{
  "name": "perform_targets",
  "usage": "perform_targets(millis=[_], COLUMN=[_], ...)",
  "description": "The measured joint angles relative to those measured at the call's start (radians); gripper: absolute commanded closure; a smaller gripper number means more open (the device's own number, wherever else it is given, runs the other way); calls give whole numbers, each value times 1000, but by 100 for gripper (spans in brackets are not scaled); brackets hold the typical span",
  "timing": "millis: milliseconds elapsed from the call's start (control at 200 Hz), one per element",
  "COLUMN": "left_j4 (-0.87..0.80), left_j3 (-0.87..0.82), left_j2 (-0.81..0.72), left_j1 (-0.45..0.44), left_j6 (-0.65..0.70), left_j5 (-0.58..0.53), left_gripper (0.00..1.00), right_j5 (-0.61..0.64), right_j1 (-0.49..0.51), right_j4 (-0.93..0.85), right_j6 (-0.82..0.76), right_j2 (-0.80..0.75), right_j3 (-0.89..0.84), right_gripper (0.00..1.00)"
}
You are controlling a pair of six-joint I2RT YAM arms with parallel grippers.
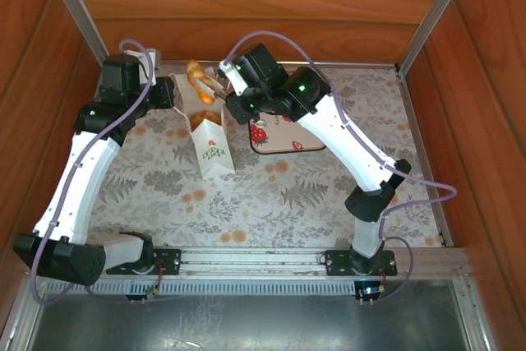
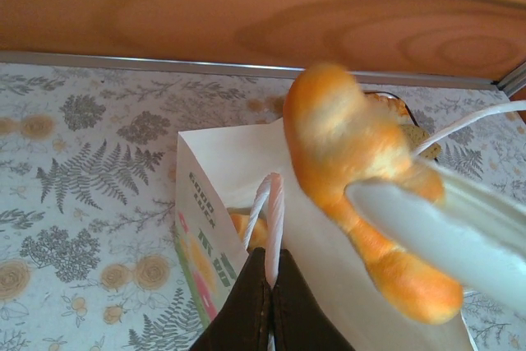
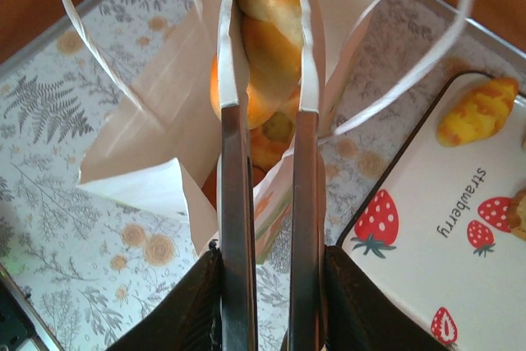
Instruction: Place the fake bread into the paper bag
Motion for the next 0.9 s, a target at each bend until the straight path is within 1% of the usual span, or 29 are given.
perform_targets(millis=[145,350,630,905], left_j4=[0,0,-3,-3], left_j3=[0,0,-2,-16], left_j2=[-8,-16,-30,-31], left_j1=[0,0,0,0], left_j6=[0,0,0,0], left_j5=[-11,-17,-28,-36], left_gripper=[98,98,98,98], right_j5=[-6,1,54,89], right_j1=[3,3,3,3], right_j4=[-34,-80,-125,-147], right_j6=[-13,-23,-40,-44], right_j2=[16,24,24,24], right_j3=[-13,-20,-20,-20], right_gripper=[68,64,61,54])
